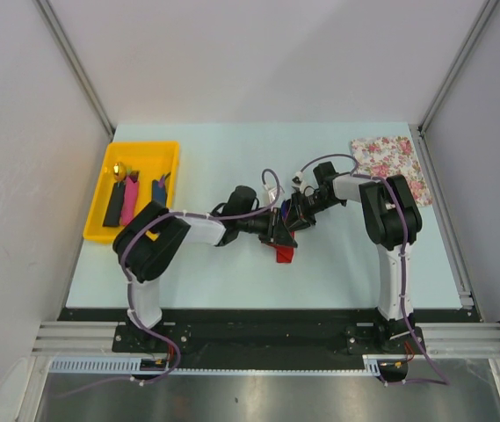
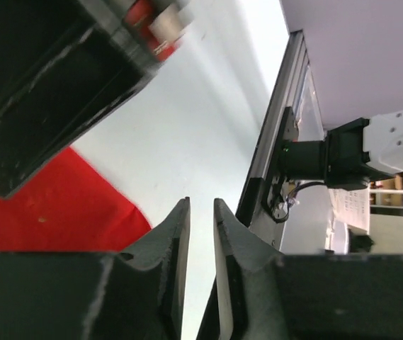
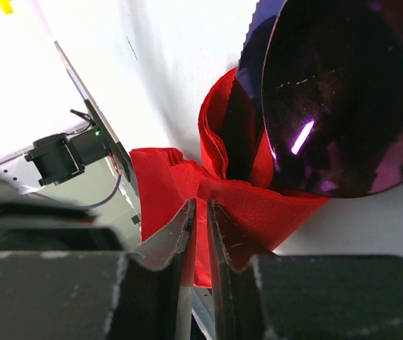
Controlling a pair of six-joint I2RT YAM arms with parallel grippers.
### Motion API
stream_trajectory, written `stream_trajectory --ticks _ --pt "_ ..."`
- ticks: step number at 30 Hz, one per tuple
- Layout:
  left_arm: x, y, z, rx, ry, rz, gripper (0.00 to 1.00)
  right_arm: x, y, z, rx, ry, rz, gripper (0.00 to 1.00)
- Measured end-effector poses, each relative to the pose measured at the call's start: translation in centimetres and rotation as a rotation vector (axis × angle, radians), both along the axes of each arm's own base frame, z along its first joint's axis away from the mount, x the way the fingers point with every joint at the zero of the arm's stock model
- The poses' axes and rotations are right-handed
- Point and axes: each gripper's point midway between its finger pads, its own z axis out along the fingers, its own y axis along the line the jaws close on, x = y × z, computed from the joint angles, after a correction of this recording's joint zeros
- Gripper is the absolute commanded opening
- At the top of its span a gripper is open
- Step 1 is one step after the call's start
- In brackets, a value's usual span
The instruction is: Place the utensils on the paper napkin and roll it up
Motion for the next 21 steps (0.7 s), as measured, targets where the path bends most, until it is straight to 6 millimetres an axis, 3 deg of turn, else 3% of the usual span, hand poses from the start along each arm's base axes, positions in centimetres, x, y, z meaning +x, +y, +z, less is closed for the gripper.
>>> stream_trajectory --ticks 9,18,21 --pt "-2.4 3.0 -6.3 0.058 0.282 0.056 0.15 0.0 0.0 0.0 0.0 -0.001 0.001 0.17" --pt "-2.5 2.8 -5.6 0.016 0.302 0.034 0.28 0.0 0.0 -0.1 0.011 0.007 0.003 0.17" --pt "-2.3 2.8 -3.7 -0.014 0.234 0.021 0.29 0.0 0.1 -0.1 0.015 0.005 0.006 0.17"
